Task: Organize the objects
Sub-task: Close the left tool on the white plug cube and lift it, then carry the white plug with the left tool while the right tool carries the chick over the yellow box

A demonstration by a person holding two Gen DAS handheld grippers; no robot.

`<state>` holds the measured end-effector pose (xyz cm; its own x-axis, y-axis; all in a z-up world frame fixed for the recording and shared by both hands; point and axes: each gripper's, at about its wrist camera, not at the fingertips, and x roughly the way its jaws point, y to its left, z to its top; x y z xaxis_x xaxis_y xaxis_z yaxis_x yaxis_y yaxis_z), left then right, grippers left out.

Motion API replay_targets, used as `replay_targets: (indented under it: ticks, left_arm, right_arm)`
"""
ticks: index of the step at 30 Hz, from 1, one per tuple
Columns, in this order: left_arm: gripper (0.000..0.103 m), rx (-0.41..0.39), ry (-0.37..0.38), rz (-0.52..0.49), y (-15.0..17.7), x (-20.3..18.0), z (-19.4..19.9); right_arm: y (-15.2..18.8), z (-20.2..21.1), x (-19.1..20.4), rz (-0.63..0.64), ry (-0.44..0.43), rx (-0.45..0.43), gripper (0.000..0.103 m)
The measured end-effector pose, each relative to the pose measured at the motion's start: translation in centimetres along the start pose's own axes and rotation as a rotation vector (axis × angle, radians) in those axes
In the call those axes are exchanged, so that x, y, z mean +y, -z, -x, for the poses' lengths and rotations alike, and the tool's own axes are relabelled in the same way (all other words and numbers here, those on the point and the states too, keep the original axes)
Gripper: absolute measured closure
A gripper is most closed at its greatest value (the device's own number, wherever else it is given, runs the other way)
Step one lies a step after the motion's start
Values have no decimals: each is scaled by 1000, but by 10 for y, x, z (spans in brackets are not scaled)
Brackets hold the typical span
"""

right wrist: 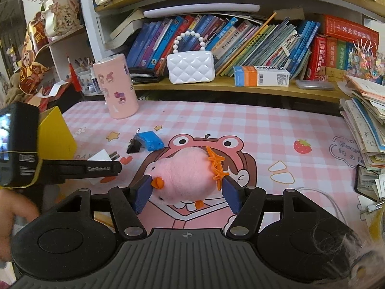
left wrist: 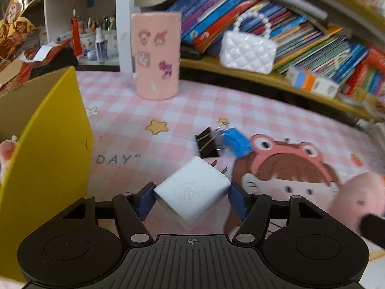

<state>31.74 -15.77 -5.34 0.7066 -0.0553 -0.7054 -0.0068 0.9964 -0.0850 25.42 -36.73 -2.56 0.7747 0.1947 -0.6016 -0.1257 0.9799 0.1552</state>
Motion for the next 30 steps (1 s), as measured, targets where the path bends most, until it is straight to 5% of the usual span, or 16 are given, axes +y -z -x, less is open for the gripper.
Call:
replay_targets:
  ticks: [14,30]
  left_arm:
    - [38,-52,120,-9,30,22,93]
    - [38,-10,28,30,94,103,165]
  right_arm:
    - [22,34,41,0,1,15,43]
    - [63,65,129,38,-101,92,43]
